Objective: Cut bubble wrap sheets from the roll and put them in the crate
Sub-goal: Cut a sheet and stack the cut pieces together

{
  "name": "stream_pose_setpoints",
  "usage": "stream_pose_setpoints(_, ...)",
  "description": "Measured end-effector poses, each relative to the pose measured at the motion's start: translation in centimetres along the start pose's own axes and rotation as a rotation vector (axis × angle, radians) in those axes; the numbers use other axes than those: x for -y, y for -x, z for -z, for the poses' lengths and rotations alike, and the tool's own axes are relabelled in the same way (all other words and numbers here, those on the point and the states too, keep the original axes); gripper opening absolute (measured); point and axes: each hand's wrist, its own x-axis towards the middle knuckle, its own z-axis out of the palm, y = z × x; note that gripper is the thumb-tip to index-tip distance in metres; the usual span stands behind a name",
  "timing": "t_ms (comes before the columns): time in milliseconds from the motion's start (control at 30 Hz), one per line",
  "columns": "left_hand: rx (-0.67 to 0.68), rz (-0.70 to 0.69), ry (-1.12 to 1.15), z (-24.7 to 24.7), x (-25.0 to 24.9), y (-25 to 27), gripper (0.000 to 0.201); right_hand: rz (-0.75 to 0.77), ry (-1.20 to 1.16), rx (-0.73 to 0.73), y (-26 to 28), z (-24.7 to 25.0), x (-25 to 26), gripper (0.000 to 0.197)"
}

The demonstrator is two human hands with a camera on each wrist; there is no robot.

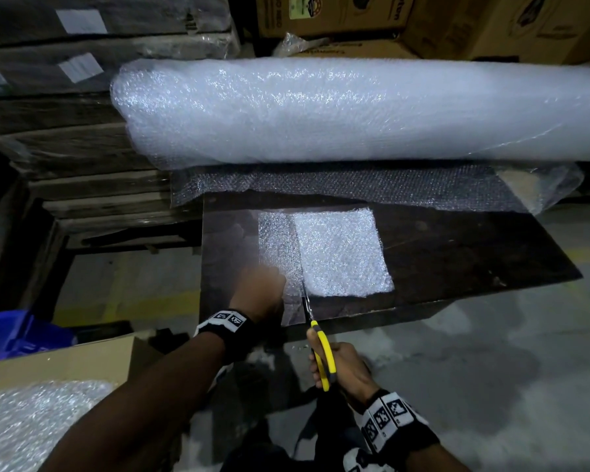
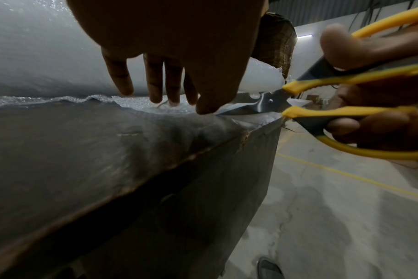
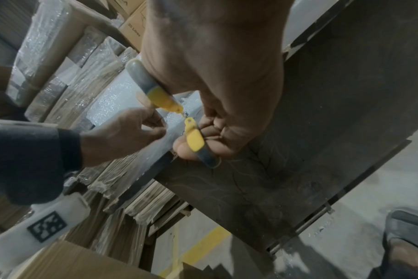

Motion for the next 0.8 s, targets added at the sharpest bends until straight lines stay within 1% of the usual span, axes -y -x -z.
stream_pose_setpoints(67, 0.041, 0.025, 0.017, 0.2, -0.2, 0.3, 0.02, 0.0, 0.011, -0.003, 0.0, 0.1, 0.0, 0.062)
stream_pose_setpoints(200, 0.108, 0.027, 0.044, 0.6, -0.3, 1.2, 0.033, -0.005, 0.027, -0.001, -0.2, 0.0, 0.1, 0.061)
stream_pose_setpoints(300, 0.166, 0.027, 0.013, 0.6, -0.1, 1.6, 0.03, -0.022, 0.027, 0.0, -0.2, -0.5, 0.3, 0.059)
stream_pose_setpoints(400, 0.216, 0.04, -0.011, 0.4, -0.2, 1.9, 0.028, -0.023, 0.019, -0.028, -0.3, -1.1, 0.1, 0.057)
stream_pose_setpoints(533, 0.234, 0.086, 0.049, 0.4, -0.3, 2.1, 0.038, -0.003, 0.068, -0.077, -0.8, -1.7, -0.5, 0.059)
stream_pose_setpoints(633, 0.241, 0.088, 0.115, 0.5, -0.3, 2.0, 0.044, 0.011, 0.075, -0.101, -1.2, -1.7, -0.8, 0.063)
stream_pose_setpoints(700, 0.246, 0.094, 0.132, 0.5, -0.4, 1.8, 0.047, 0.015, 0.084, -0.098, -1.1, -1.7, -1.0, 0.065)
stream_pose_setpoints(800, 0.217, 0.1, 0.105, 0.3, -0.5, 1.7, 0.05, 0.001, 0.092, -0.076, -0.8, -1.8, -1.1, 0.068)
